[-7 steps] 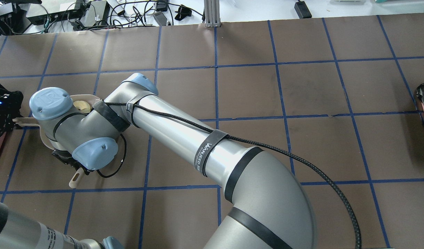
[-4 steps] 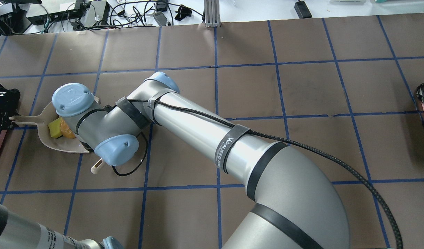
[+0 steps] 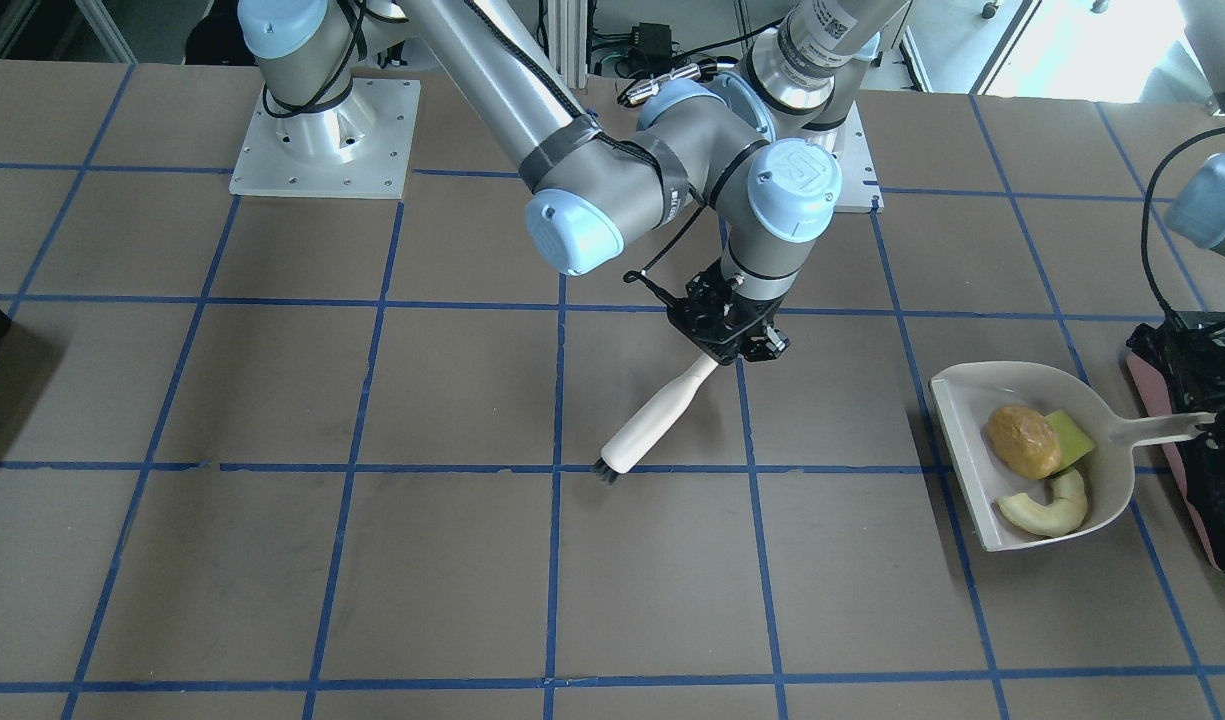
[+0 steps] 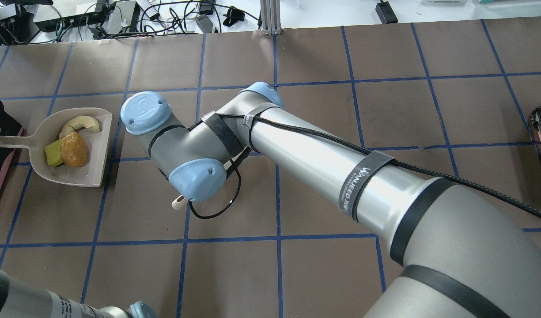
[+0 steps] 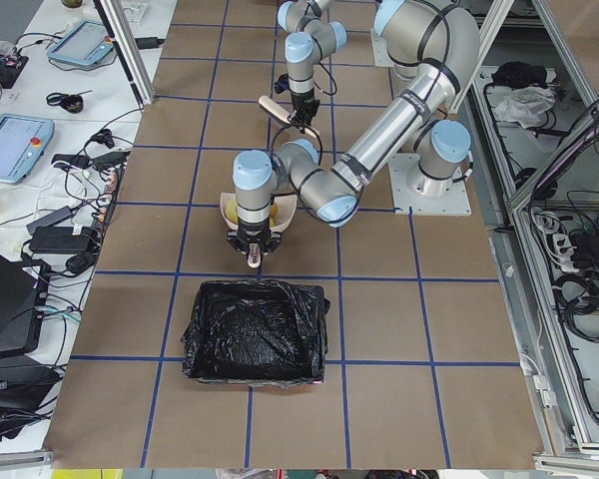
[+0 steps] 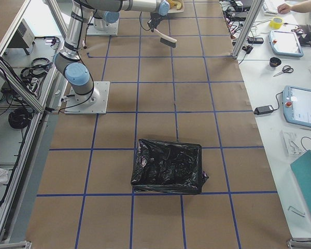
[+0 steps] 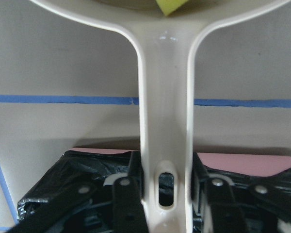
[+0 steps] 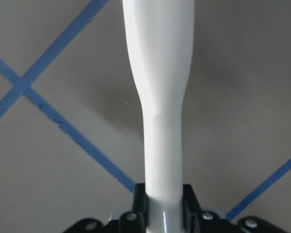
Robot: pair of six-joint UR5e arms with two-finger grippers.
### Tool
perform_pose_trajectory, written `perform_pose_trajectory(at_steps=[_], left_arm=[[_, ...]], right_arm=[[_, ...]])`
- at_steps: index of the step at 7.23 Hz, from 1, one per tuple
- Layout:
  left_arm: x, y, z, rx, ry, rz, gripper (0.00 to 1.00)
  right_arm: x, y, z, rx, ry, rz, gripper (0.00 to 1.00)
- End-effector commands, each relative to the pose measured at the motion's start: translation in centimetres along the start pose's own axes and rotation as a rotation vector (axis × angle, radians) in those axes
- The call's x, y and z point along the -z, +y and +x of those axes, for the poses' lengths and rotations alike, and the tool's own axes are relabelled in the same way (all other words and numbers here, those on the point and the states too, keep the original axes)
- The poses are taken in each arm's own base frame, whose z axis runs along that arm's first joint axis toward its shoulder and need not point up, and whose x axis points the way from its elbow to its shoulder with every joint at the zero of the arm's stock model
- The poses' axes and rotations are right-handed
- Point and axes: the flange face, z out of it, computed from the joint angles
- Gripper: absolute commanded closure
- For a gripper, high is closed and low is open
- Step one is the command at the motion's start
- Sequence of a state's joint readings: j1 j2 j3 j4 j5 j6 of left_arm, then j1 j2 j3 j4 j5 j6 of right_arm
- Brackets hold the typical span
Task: Sweep and dump trash in nearest bin
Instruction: 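Lift the loaded dustpan with the left gripper while the right draws the brush back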
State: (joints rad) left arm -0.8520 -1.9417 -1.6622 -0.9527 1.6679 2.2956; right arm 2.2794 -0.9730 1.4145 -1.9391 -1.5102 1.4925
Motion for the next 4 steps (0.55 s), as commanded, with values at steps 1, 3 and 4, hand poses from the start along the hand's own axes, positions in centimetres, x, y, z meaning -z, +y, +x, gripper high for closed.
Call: perform_pose_trajectory(at_steps=[1, 3, 4], left_arm=[[3.6, 2.0, -0.2, -0.024, 0.006, 0.001, 1.0], [5.2, 5.2, 0.1, -0.043, -0.007, -0.023, 1.0], [5.5, 7.7, 0.5, -0.051, 0.009, -0.018, 1.0]], right_arm=[[0.0, -2.2, 5.1, 0.012, 0.055, -0.009, 1.0], [-0.1, -2.1, 9.9, 0.229, 0.084, -0.034, 1.0], [-0.1, -2.8, 12.0, 0.35, 0.091, -0.045, 1.0]])
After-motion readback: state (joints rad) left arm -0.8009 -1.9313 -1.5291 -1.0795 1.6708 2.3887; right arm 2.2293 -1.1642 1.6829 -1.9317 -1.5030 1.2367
